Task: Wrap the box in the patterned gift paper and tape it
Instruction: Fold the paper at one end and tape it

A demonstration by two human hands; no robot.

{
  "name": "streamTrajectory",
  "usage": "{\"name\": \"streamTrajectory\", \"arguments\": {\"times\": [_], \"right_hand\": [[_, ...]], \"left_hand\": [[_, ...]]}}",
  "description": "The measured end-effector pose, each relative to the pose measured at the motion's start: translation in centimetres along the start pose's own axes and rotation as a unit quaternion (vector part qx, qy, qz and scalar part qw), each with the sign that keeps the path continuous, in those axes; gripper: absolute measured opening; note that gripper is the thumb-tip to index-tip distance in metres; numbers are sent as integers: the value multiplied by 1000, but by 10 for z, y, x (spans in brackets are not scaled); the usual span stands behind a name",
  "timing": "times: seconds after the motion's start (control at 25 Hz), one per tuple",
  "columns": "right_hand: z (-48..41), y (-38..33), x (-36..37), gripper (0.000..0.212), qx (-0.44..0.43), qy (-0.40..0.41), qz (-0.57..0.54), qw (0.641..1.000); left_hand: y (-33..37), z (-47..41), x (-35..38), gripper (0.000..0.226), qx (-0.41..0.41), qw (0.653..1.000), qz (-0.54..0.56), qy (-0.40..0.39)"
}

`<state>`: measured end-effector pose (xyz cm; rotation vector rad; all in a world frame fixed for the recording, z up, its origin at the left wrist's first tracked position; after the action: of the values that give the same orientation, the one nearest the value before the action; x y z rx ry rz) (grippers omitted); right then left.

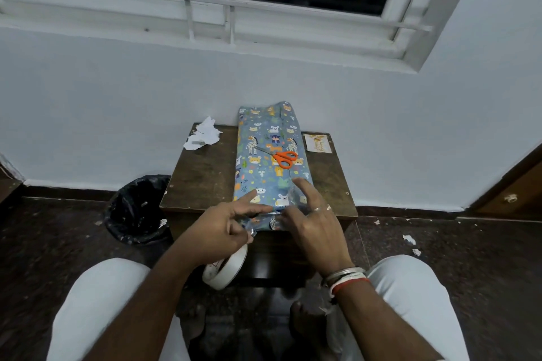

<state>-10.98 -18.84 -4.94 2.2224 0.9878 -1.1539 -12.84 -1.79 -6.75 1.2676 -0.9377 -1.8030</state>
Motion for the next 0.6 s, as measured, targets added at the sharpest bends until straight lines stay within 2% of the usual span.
{"name": "streamTrajectory", "arguments": {"times": [0.2, 0.36, 0.44, 0.52, 0.6], "right_hand": [[1, 5, 3, 16, 25, 3, -4, 1000], [-3, 8, 2, 29, 54, 21, -35, 998], [-2, 10, -6, 33, 57, 73, -88, 992], [9, 18, -18, 34, 133, 165, -210, 955], [18, 21, -13, 42, 212, 198, -345, 893]], "left_hand": [[0, -4, 13, 84, 55, 969, -236, 55], [3, -1, 23, 78, 30, 947, -304, 98], [6, 3, 26, 78, 16, 945, -308, 113], [8, 4, 26, 78, 9, 944, -307, 121], [10, 5, 24, 77, 0, 943, -309, 128]]}}
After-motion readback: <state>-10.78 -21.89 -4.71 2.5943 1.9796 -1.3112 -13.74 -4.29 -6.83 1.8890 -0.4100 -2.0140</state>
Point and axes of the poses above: each hand's wrist, its own z-axis away from the middle knuckle, its own x-axis out of the palm, y = z × x, the point moved 8 cm from there along -z, towards the middle knuckle, and after that the axes turned 15 degrees about -x, right-handed, at the moved point
